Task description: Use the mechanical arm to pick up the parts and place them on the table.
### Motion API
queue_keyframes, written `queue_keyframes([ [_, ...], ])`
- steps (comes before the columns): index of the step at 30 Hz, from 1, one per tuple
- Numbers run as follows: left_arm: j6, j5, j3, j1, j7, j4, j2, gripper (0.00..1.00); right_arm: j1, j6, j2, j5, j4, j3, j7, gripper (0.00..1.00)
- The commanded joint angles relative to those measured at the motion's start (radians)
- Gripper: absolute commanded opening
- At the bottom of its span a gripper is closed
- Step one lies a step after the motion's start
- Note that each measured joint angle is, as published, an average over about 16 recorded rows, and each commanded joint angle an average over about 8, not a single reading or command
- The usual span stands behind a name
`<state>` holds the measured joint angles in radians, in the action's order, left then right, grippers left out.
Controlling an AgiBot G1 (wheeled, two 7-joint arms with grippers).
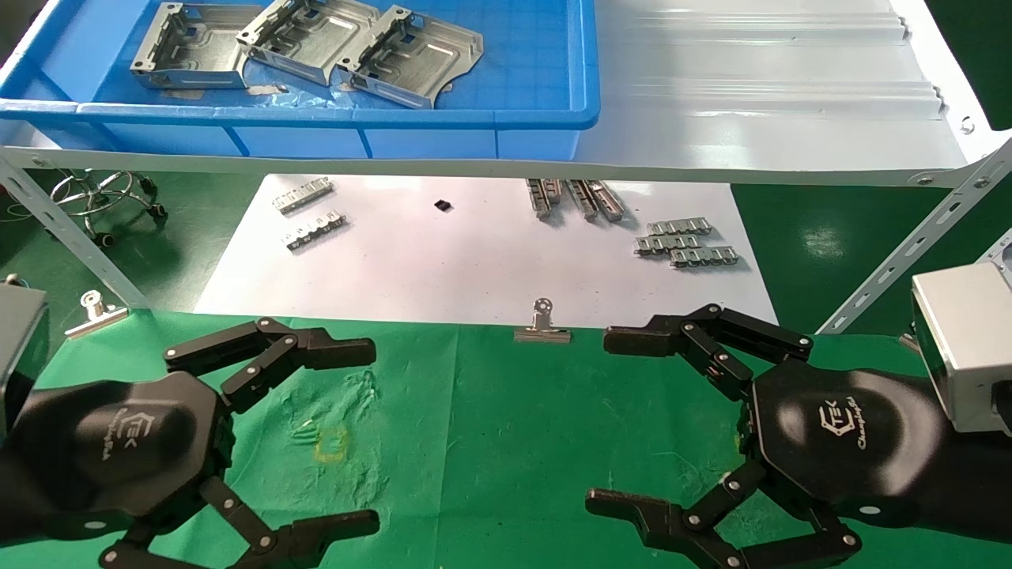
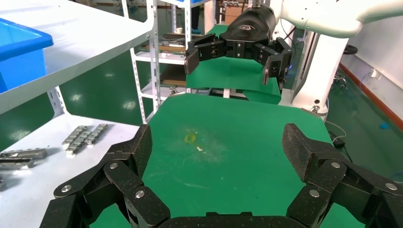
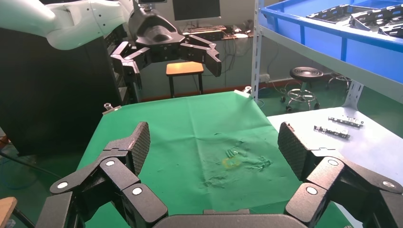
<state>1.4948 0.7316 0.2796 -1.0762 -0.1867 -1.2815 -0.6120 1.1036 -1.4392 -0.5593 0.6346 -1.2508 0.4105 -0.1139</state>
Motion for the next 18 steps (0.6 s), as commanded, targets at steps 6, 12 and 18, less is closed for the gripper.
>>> queue_keyframes([
  [6,-0.002,0.001,0.000,0.000,0.000,0.001,0.000,1.00,0.000,0.000,0.000,0.000,0.000,0.000,0.000,0.00],
  [12,-0.076,0.043,0.020,-0.026,-0.009,-0.010,-0.060,1.00,0.000,0.000,0.000,0.000,0.000,0.000,0.000,0.00],
  [18,-0.208,0.116,0.048,-0.088,-0.038,-0.030,-0.151,1.00,0.000,0.000,0.000,0.000,0.000,0.000,0.000,0.00],
])
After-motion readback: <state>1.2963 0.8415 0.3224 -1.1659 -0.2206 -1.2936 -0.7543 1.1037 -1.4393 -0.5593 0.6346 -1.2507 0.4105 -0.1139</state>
